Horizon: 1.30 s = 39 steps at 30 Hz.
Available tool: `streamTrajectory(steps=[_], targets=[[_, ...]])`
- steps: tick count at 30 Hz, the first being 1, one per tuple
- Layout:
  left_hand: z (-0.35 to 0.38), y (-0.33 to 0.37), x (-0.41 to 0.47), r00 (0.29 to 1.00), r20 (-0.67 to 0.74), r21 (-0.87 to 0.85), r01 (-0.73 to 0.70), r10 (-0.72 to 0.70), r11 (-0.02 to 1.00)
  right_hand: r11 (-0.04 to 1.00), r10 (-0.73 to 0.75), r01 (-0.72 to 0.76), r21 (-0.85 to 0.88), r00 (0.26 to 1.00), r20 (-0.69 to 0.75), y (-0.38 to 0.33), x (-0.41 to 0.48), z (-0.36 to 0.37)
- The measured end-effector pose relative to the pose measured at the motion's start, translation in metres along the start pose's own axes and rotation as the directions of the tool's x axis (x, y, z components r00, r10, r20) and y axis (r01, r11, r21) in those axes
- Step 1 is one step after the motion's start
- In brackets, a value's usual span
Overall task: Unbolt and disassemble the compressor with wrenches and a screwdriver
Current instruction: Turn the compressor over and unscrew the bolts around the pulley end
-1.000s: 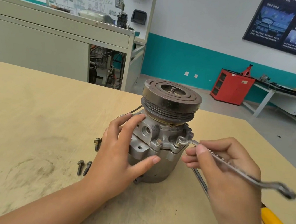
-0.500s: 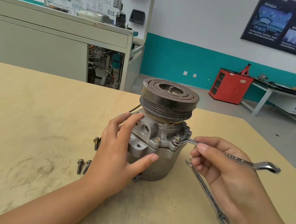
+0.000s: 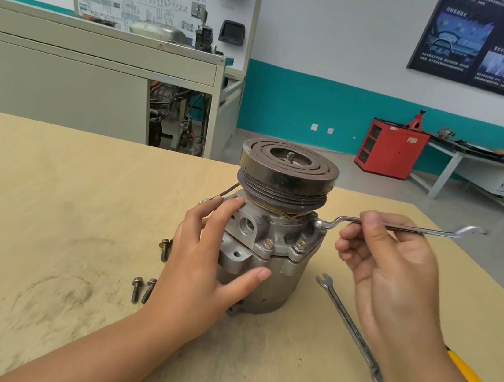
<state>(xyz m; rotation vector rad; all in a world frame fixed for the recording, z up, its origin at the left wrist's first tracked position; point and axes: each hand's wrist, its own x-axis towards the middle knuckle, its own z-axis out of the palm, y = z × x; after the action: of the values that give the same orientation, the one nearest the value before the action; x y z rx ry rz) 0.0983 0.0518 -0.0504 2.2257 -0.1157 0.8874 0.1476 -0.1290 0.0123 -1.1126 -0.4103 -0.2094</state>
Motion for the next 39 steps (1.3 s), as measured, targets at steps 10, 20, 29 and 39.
streamTrajectory(steps=[10, 20, 29, 39], targets=[[0.0, 0.001, 0.0, 1.0, -0.007, -0.014, 0.004, -0.005, 1.0, 0.632, -0.486, 0.542, -0.554, 0.834, 0.261, 0.027, -0.034, -0.003], [0.0, 0.002, 0.0, 1.0, -0.009, -0.017, 0.02, -0.02, 1.0, 0.534, -0.508, 0.583, -0.612, 0.8, 0.319, 0.038, -0.044, 0.003], [0.0, 0.001, 0.0, 1.0, -0.011, -0.013, 0.022, -0.022, 1.0, 0.986, -0.124, 0.127, -0.105, 0.992, 0.034, 0.034, -0.032, 0.002], [0.0, 0.002, 0.0, 1.0, -0.008, -0.018, 0.019, -0.019, 1.0, 0.944, 0.141, -0.145, 0.298, 0.989, 0.036, 0.026, -0.009, 0.007]])
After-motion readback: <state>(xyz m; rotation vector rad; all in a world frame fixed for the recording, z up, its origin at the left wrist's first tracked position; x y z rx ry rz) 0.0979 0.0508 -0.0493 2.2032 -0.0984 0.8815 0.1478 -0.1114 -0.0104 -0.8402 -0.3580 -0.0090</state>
